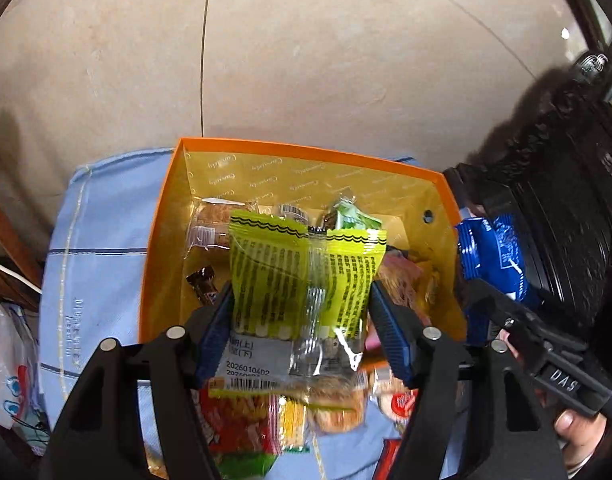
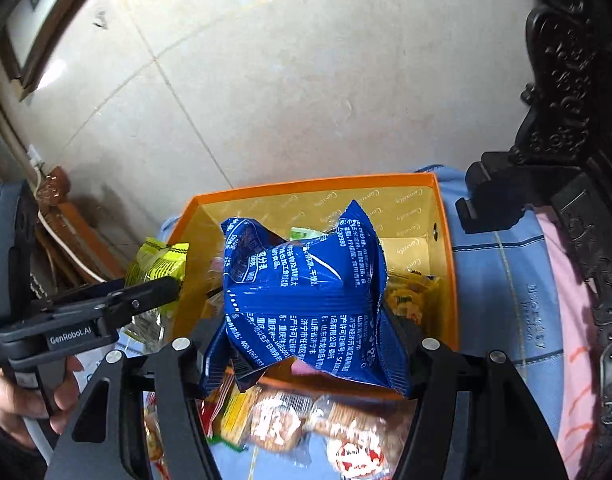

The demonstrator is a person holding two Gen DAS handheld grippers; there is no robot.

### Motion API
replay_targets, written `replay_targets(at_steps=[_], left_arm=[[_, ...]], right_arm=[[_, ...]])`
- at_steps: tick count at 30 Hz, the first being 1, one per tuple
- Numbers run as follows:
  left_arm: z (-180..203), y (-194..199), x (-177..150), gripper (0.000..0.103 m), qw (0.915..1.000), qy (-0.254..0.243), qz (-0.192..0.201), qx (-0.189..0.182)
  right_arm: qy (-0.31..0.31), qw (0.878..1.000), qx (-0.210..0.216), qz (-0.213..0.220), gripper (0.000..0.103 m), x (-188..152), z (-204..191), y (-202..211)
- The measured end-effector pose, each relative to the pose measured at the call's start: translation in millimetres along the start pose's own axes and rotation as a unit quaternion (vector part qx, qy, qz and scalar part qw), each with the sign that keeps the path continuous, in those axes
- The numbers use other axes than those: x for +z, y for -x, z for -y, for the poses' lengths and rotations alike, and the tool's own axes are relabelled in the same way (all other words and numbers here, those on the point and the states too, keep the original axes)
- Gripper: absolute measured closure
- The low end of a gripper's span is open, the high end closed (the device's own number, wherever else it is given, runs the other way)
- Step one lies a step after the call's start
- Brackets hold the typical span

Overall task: Organize snacks
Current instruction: 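Carry both bags into the orange box and open both tools, then grasp the orange-labelled bread roll with the left tool while the right tool grasps a red cookie pack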

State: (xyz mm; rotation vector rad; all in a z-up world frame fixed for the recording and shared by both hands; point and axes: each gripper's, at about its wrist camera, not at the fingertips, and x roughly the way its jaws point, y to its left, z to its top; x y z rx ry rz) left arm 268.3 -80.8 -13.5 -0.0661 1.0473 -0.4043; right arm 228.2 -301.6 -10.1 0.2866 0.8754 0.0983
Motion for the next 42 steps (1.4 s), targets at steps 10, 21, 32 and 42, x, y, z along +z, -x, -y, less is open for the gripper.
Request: replay_targets(at_steps=[10, 21, 32, 42], left_arm=[[-30, 0, -27, 0.005, 0.9993, 0.029, -0.006, 0.024], [-76, 22, -146, 0.005, 0.9945, 0.016, -0.060, 0.085], [-116, 28, -232, 0.005, 0.9849, 0.050, -0.115, 0.119], [-159, 16, -241, 0.005, 0.9709, 0.175, -0.121, 0.110]], right_arm=[[-0.066, 0.998, -0.008, 0.007, 0.010, -31, 25, 4], [-0.067, 0.995, -0.020, -0.071, 0.009, -141, 33, 34], [-0.065, 0.989, 0.009, -0.129, 0.009, -194, 6, 37], [-0.043, 0.988, 0.023, -0.148, 0.009, -209, -16, 40]])
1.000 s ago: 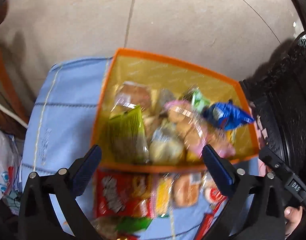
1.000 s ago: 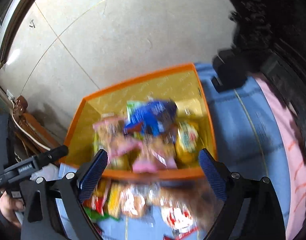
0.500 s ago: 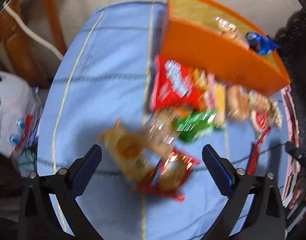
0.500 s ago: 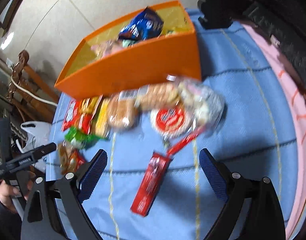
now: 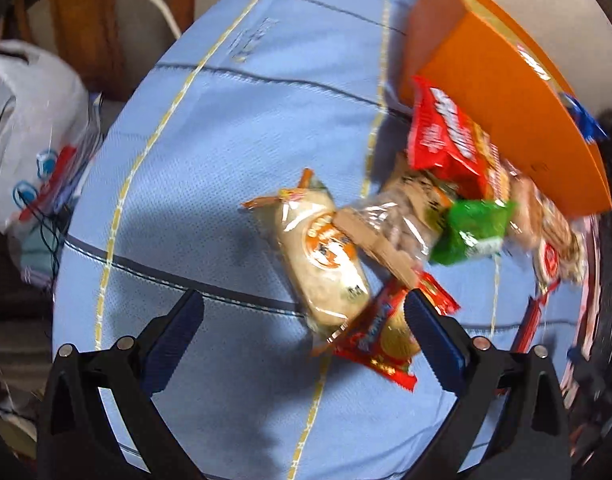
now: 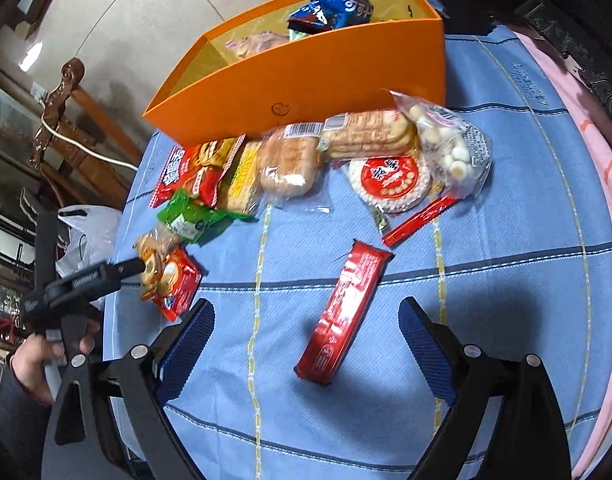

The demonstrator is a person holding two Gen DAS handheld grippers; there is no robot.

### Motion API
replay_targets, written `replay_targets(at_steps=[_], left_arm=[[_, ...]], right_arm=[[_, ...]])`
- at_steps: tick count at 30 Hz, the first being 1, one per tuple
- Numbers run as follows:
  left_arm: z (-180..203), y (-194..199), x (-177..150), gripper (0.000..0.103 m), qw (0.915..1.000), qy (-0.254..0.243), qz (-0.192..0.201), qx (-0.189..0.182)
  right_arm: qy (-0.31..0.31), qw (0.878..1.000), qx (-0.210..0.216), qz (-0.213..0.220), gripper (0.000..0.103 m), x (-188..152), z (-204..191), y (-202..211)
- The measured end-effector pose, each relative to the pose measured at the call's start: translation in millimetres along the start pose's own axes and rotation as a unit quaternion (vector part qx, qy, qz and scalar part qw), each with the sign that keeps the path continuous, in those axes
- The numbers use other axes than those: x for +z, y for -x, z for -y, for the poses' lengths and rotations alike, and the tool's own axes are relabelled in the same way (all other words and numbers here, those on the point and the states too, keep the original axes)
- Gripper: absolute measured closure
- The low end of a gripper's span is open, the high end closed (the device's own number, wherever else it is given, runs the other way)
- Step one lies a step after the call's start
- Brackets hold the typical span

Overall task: Organize snacks
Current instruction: 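Grasp the orange-labelled bread roll with the left tool while the right tool grasps a red cookie pack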

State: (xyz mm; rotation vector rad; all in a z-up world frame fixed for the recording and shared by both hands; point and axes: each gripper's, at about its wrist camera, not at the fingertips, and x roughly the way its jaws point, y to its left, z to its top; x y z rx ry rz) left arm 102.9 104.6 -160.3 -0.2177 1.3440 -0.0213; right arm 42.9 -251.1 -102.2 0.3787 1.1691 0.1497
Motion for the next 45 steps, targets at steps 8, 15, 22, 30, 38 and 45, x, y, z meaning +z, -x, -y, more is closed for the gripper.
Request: replay_targets(at_steps=[8, 15, 22, 30, 38, 45], left_arm=[[-3, -22, 10, 0.037, 0.9994, 0.003, -0.030, 0.016], [-17, -16, 6, 0.066, 0.9992, -0.023, -0.025, 0.020], [-39, -14, 8, 0.067, 0.9995, -0.011, -0.027, -0.010], [-43, -21, 14, 0.067, 0.9994, -0.013, -0.031, -0.013], [-25, -11, 3, 0.067, 0.9992, -0.033, -0.019, -0.013], [-4, 21, -9, 0.067, 0.9975, -0.064, 0.005, -0.029]], right_arm=[[0.028, 0.999, -0.011, -0.012, 0.009, -5, -17, -9], [0.152, 0.988, 0.009, -0.035, 0.009, -16, -94, -50], [0.256, 0.965, -0.002, -0.052, 0.012, -13, -165, -107], [0.341, 0.937, -0.025, -0.075, 0.031, -18, -186, -146], [0.308, 0.949, -0.001, -0.063, 0.052, -6, -164, -120], [0.228, 0.973, 0.033, -0.031, 0.052, -3, -118, -60]])
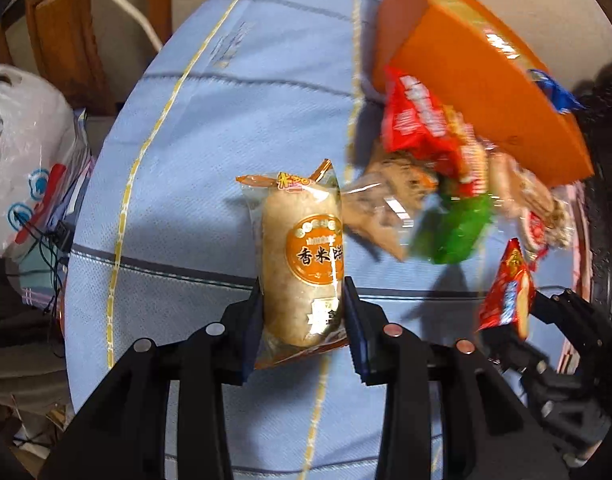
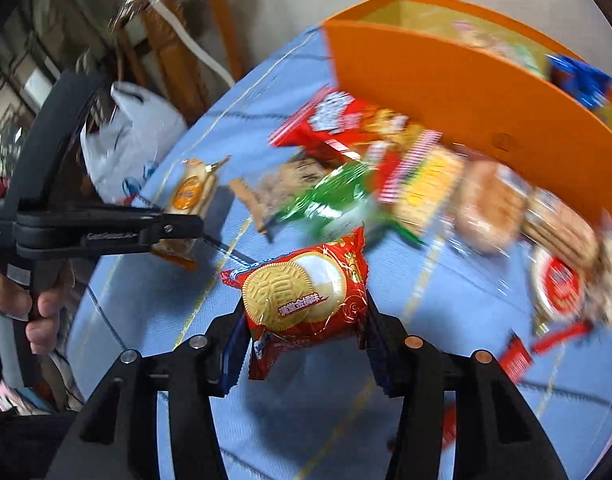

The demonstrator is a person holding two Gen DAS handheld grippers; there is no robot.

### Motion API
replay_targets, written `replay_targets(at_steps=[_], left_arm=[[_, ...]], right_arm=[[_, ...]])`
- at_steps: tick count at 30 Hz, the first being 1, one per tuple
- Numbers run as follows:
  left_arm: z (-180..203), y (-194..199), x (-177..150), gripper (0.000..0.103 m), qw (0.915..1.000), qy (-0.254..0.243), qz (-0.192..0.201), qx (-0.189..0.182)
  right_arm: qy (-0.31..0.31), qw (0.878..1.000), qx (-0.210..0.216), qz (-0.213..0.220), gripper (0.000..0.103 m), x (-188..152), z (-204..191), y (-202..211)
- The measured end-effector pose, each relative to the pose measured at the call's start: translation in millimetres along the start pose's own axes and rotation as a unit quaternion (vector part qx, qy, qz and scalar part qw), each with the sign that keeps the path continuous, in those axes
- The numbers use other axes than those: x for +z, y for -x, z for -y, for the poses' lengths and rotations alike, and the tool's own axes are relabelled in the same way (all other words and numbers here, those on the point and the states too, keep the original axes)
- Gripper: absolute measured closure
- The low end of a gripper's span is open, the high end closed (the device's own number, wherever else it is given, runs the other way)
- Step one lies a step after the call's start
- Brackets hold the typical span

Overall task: Organize snacks
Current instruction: 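Grasp the orange-labelled bread roll with the left tool while the right tool grasps a red cookie pack, then carry both packs into the orange box and open both tools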

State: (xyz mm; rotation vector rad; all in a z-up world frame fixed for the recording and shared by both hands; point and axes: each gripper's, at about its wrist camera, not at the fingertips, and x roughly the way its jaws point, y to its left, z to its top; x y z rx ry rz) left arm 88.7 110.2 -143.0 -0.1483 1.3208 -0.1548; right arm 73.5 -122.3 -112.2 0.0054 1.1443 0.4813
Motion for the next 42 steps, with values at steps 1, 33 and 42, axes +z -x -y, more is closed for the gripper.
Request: replay_targets(at_steps=[1, 33, 42], left_arm=[[3, 5, 0, 0.067, 1.0000, -0.006, 0.005, -0.003], [197, 19, 214, 0.006, 0.9891, -0.096, 0.104, -0.041], [182, 19, 191, 0.005, 0.9895, -0.105, 0.099, 0.002]], right_arm=[[-0.014, 1.000, 0.003, 0.006, 0.052, -3, 8, 8], [-0.177, 0.967, -0.092, 0.161, 0.042, 148, 205, 79], [-0.201, 0.958, -0.079, 0.188, 0.022, 118, 196, 93]])
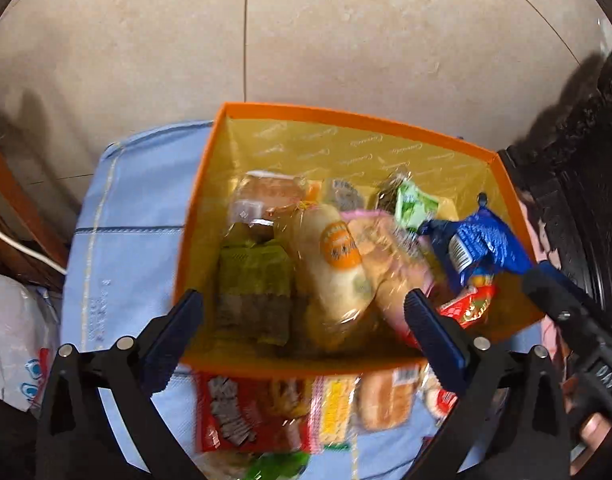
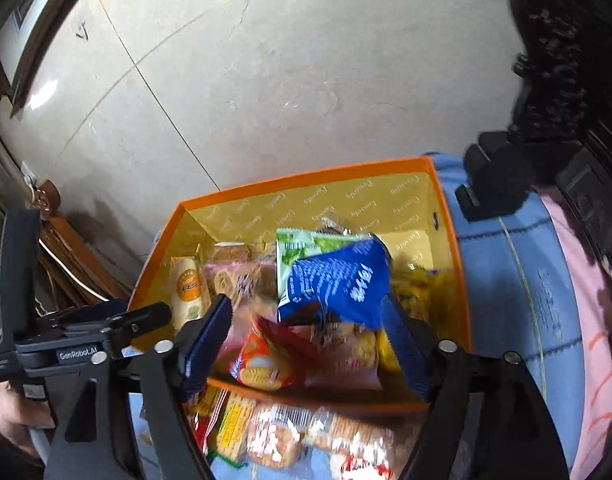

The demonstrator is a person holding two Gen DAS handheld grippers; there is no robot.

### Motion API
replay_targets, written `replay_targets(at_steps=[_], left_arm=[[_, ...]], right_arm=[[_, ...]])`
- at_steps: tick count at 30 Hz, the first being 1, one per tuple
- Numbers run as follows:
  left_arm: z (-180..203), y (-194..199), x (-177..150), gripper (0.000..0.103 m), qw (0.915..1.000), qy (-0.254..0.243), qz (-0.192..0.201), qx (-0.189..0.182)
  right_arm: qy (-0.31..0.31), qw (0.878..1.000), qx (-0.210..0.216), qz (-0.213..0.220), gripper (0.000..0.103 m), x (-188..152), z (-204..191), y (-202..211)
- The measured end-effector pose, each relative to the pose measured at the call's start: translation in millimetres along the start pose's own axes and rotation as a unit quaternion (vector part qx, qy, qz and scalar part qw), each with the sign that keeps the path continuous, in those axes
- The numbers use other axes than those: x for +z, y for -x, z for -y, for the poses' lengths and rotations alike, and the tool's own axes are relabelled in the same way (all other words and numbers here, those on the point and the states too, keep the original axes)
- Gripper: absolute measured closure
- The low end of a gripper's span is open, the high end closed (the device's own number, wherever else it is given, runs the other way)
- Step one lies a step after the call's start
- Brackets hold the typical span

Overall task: Organize snacks
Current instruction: 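Carry both packs into the orange box and open both tools, then grasp a green bag with the left tool while the right tool grasps a red wafer bar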

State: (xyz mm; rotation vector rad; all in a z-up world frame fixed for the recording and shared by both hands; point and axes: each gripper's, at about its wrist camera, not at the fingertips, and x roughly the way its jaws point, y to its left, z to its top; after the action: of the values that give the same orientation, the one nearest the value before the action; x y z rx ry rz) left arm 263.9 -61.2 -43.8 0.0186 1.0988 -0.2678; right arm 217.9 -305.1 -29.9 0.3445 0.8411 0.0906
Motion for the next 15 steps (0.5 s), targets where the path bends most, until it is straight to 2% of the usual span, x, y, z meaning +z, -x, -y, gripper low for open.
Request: replay_targets(at_steps=[7, 11, 13, 15], left_arm=[[-22, 21, -40, 0.005, 0.9997, 0.002, -0.012, 0.022], [-36, 27, -71, 0.005, 0.9991, 0.017, -0.022, 0.032], [-39, 27, -91, 0.005, 0.9982, 0.014, -0.032, 0.049], [-39, 24, -106, 0.005, 0.9978, 0.012, -0.044, 0.049]], right_arm=[[-0.038, 0.999, -0.001, -0.009, 0.012, -46, 22, 39], [-0.047, 0.998, -0.011, -0.029, 0.011, -82, 34, 53], [-0.053, 0.997, -0.013, -0.046, 0.011, -102, 41, 58], [-0.060, 0.996, -0.015, -0.059, 0.011, -119, 45, 61]])
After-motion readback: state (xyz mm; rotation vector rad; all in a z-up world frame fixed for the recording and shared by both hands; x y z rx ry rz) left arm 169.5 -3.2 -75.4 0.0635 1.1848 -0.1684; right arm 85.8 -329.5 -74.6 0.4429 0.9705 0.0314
